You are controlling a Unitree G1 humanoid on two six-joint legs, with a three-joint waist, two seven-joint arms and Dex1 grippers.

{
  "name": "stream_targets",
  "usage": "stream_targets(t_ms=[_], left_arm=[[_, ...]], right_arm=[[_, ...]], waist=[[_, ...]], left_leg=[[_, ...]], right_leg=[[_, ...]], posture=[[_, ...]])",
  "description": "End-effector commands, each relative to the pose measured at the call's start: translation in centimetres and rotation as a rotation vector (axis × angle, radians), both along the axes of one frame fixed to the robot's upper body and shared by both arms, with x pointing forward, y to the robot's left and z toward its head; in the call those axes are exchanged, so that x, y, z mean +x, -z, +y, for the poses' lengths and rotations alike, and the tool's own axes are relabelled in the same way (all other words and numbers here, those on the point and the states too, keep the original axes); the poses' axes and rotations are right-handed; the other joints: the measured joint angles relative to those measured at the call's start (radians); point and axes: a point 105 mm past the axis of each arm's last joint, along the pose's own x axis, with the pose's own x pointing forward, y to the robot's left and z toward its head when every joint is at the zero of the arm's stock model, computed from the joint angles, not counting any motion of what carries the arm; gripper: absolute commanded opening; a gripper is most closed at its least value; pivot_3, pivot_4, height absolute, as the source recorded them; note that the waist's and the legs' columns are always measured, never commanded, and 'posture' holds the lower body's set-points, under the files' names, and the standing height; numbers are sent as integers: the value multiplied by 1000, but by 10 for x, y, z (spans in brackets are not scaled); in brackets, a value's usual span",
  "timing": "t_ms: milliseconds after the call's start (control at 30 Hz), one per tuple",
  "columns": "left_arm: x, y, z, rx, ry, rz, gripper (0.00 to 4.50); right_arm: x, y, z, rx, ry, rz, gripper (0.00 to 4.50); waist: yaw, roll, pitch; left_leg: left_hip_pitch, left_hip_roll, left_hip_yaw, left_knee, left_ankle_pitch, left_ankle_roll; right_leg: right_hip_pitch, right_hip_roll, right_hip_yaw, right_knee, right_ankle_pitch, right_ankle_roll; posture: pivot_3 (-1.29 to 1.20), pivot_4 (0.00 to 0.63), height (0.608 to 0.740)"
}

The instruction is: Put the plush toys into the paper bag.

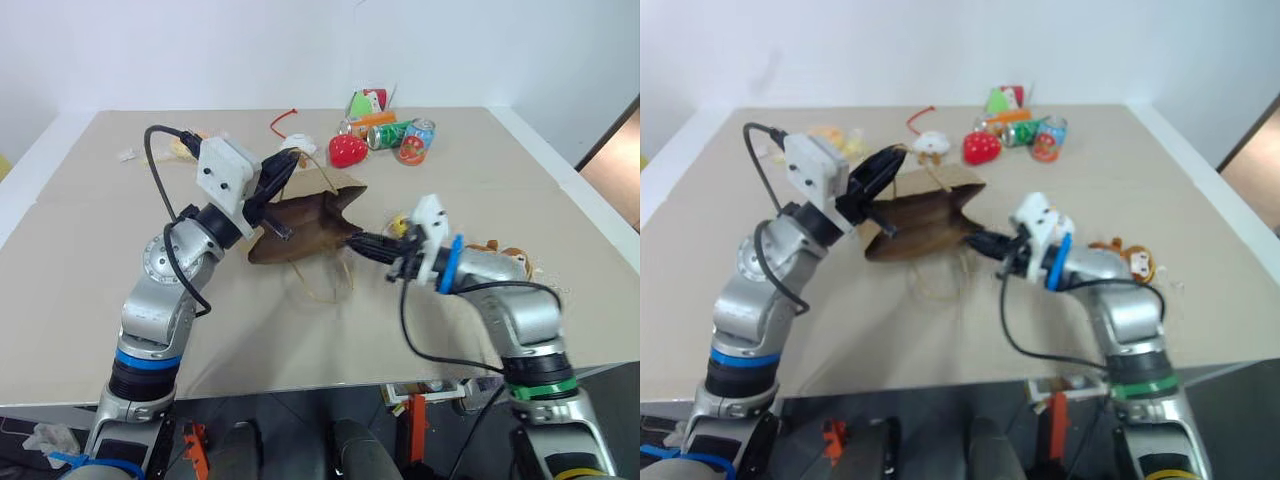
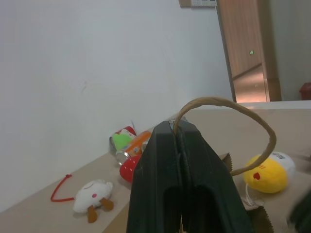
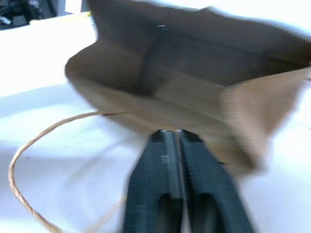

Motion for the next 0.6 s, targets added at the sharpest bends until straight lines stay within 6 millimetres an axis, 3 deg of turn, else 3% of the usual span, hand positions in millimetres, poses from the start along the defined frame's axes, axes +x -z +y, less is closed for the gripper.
stream_targets(t_ms=[33, 200, 300, 367, 500, 600], left_arm=[[-14, -14, -1, -7, 23, -58, 0], [-21, -12, -4, -21, 55, -24, 0], [-25, -15, -5, -38, 76, -11, 0], [-25, -17, -5, -40, 77, -12, 0], [-26, -19, -5, -32, 67, -19, 0], [-26, -19, -4, -27, 63, -20, 0]], right_arm=[[14, -29, -30, -2, 109, -102, 2276], [52, -25, -63, -121, 343, -161, 4400], [69, -14, -67, -161, 427, -149, 4400], [78, 7, -68, -226, 464, -110, 4400], [83, 40, -71, -272, 522, -10, 4400], [80, 52, -73, -293, 524, 26, 4400]], waist=[[-2, 0, 0], [-3, 0, 0], [-4, 0, 0], [-4, 0, 0], [-2, 0, 0], [-2, 0, 0]], left_leg=[[0, 0, 0, 0, 0, 0], [1, 0, 0, 0, 0, 0], [1, 0, 1, 0, 0, 0], [1, 0, 1, 0, 0, 0], [0, -1, 1, -1, 0, 0], [0, -1, 1, -1, 0, 0]], right_leg=[[0, 0, 0, 0, 0, 0], [0, 0, 0, 0, 0, 0], [0, 0, 1, 0, 0, 0], [0, 0, 1, 0, 0, 0], [-1, 0, 2, 0, 0, 0], [-1, 0, 2, 0, 0, 0]], posture=[[0, 150, 740], [0, 150, 740], [0, 150, 740], [0, 150, 740], [0, 150, 740], [0, 150, 740]])
